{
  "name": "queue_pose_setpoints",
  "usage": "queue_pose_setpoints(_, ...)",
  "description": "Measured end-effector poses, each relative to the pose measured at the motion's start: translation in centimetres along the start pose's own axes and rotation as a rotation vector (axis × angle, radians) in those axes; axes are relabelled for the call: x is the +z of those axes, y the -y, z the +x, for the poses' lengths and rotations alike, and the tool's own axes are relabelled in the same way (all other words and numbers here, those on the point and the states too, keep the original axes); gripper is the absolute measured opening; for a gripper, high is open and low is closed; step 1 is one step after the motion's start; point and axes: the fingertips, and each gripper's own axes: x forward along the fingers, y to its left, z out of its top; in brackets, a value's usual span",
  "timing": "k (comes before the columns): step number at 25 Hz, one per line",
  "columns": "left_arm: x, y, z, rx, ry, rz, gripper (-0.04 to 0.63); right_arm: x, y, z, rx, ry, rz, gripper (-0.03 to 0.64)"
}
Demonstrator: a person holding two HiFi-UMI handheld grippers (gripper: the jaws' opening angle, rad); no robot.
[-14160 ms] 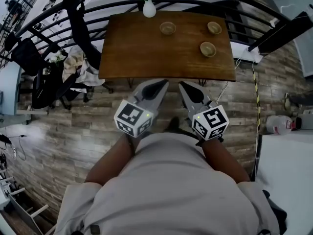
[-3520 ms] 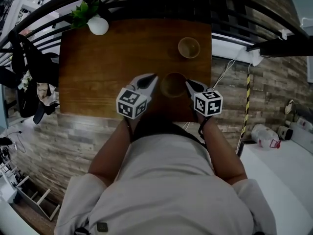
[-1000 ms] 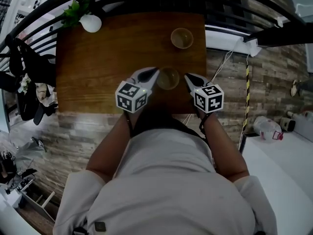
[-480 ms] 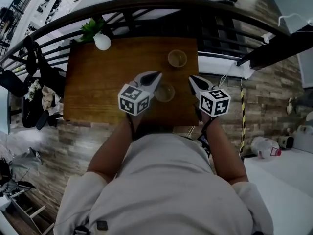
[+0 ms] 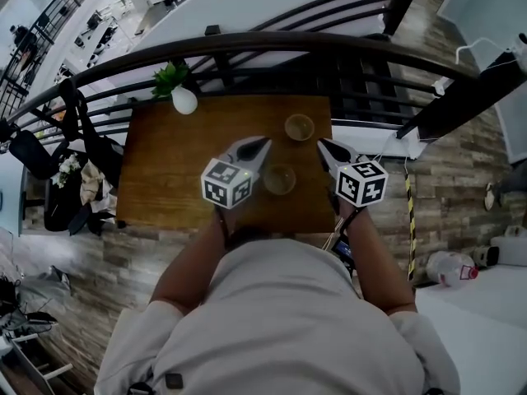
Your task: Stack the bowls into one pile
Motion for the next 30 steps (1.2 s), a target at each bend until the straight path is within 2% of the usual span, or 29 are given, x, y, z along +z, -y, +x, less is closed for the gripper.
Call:
queue_pose_setpoints(16, 2.1, -4.7, -0.6, -0.121, 0.0, 0.018, 0.005, 1.9, -1.9, 3.7, -0.117, 0.03, 0.034, 0.008)
queue_pose_setpoints(23, 1.0, -6.9, -2.5, -0.168, -0.021, 0.024, 0.005, 1.3, -3.7, 5.3, -0.163, 0.037, 0.05, 0.008)
queue_pose_setpoints(30, -0.4, -7.5, -3.8, -0.188, -0.038, 0.009, 0.005, 0.3, -5.0, 6.3, -0.171, 0.023, 0.054, 0.009)
